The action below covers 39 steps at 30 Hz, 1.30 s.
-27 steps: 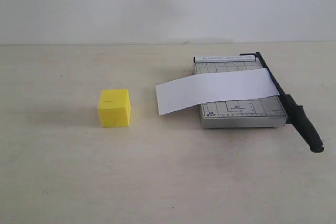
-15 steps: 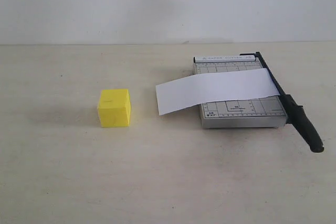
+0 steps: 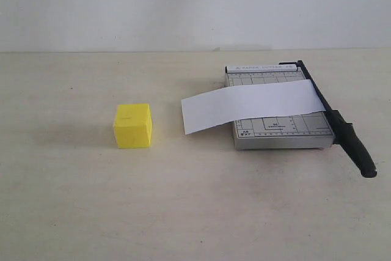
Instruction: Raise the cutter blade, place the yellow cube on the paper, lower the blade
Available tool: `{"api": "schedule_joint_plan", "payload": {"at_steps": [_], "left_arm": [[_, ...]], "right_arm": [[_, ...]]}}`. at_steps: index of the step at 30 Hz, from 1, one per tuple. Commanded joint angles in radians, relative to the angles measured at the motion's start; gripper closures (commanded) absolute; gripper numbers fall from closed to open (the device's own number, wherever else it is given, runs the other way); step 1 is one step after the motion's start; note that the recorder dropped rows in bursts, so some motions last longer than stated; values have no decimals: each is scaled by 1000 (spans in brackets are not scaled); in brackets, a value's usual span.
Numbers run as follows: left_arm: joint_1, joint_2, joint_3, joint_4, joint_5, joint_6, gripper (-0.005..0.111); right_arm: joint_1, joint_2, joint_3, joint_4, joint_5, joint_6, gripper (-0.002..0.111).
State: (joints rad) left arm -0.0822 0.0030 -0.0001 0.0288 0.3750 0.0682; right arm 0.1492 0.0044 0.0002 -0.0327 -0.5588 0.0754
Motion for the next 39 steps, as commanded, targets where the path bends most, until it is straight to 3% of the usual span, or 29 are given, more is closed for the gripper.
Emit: {"api": "schedule_joint_plan", "payload": {"at_steps": [1,6,10,13,17,20,21,26,29,33,39], "left_arm": [[4,-3,0,-3,-11,-8,102],[4,-3,0,-3,-11,-8,102],[4,-3,0,-3,-11,-8,102],[4,-3,0,-3,-11,-8,102],[4,-3,0,-3,-11,-8,102],[4,-3,0,-3,-11,-8,102],[4,-3,0,-3,-11,-8,102],[4,-3,0,-3,-11,-8,102],[4,-3,0,-3,-11,-8,102],[4,-3,0,-3,-11,-8,102],[4,-3,0,-3,-11,-8,102]], "right_arm": [[1,-4,0,89,-143,185,108],[1,-4,0,201,-115,398,108],[1,-4,0,193,-87,438,108],[1,-4,-61,168,209,427,103],[1,67,-265,13,823,230,74],[1,205,-408,-85,983,193,51],[1,265,-450,-115,1015,204,48],[1,614,-628,-132,1202,191,49],[1,830,-727,-77,1294,78,49],[1,1080,-837,38,1310,-102,49],[1,1327,-911,48,1309,-134,49]]}}
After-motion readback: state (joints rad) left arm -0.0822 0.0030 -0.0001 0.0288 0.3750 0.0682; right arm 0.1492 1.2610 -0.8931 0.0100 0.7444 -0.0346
